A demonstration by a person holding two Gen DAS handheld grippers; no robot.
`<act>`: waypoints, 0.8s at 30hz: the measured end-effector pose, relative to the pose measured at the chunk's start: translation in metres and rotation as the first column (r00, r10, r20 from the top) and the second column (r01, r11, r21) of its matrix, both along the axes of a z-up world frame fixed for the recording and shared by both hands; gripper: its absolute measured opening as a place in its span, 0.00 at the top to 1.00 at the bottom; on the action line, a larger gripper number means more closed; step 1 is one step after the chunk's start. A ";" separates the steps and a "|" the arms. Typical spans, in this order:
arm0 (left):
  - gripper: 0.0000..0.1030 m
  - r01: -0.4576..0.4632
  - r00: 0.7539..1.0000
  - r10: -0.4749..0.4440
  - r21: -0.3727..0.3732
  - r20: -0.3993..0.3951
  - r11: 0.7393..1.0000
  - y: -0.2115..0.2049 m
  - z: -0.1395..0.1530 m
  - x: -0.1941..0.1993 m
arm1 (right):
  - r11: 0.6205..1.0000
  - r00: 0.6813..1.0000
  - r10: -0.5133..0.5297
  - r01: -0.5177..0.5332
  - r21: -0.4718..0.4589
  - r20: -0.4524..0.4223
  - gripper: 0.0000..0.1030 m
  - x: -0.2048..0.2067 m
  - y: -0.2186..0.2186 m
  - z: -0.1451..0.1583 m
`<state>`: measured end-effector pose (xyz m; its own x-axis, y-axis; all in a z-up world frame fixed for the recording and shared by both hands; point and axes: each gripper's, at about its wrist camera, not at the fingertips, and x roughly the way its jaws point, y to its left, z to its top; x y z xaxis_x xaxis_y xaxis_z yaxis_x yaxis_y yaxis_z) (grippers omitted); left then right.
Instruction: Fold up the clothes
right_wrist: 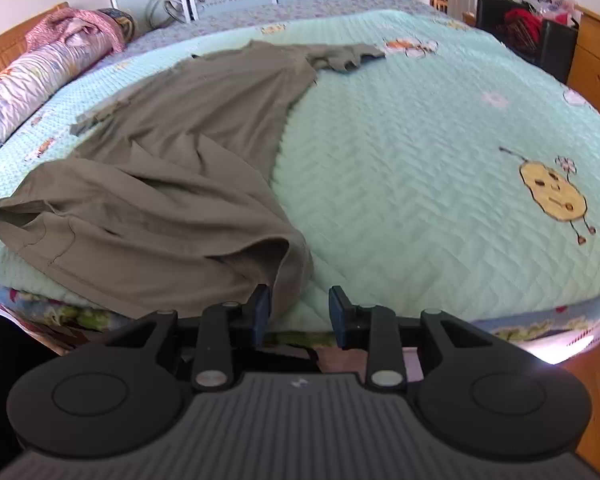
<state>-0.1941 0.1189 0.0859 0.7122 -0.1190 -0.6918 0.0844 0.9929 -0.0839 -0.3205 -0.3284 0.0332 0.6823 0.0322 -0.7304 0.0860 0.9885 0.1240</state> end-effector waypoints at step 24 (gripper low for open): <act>1.00 0.044 0.935 0.007 -0.137 0.355 0.990 -0.010 0.170 0.015 | 0.961 0.899 -0.176 0.068 0.270 0.401 0.98 0.025 -0.051 0.125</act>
<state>-0.1788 0.1085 0.2563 0.9043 -0.2117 -0.3706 0.1522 0.9712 -0.1833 -0.2954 -0.3791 0.1583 0.9314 0.0683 -0.3576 0.0907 0.9077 0.4097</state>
